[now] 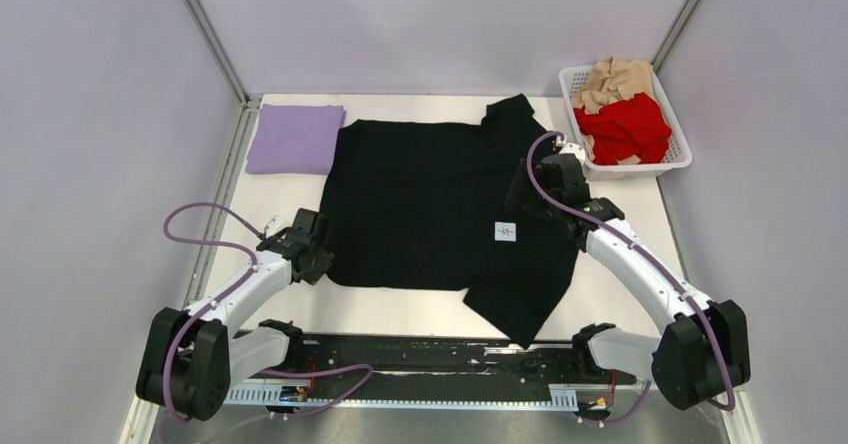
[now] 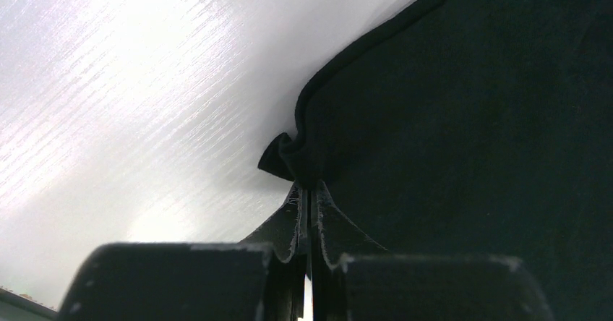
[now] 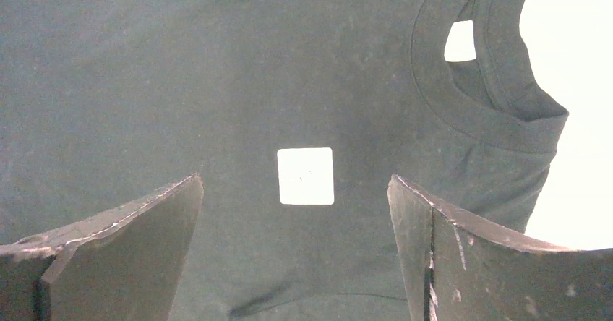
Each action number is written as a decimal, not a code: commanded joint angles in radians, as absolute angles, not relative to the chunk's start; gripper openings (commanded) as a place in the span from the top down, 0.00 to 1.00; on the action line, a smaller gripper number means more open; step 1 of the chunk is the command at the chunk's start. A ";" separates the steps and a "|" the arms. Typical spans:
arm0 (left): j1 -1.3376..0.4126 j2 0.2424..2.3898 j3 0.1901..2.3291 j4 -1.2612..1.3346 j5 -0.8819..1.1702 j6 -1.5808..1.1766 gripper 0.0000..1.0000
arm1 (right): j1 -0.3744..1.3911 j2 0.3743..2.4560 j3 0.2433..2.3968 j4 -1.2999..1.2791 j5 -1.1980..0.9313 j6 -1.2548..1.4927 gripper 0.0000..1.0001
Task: Fold and stack the t-shirts
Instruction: Grab the side of the flattened tshirt closest away from the robot with both arms, then fold the flattened tshirt in 1/3 of the way
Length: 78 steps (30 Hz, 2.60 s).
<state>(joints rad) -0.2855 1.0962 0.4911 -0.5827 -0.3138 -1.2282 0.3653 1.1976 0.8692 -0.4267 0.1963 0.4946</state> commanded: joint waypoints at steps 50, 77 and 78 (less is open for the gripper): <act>-0.287 0.779 0.485 -0.877 -0.336 -1.263 1.00 | 0.864 1.161 0.629 -1.097 -0.079 1.043 1.00; -0.285 0.967 0.659 -0.639 -0.331 -1.223 1.00 | 0.546 1.210 0.966 -0.827 0.149 0.705 1.00; -0.285 0.980 0.666 -0.632 -0.333 -1.219 1.00 | 0.528 1.210 0.975 -0.812 0.154 0.695 1.00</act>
<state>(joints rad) -0.2863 0.9295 0.6086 -0.7101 -0.2863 -1.2282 0.5873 1.2160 0.9115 -0.9115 0.1032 0.7734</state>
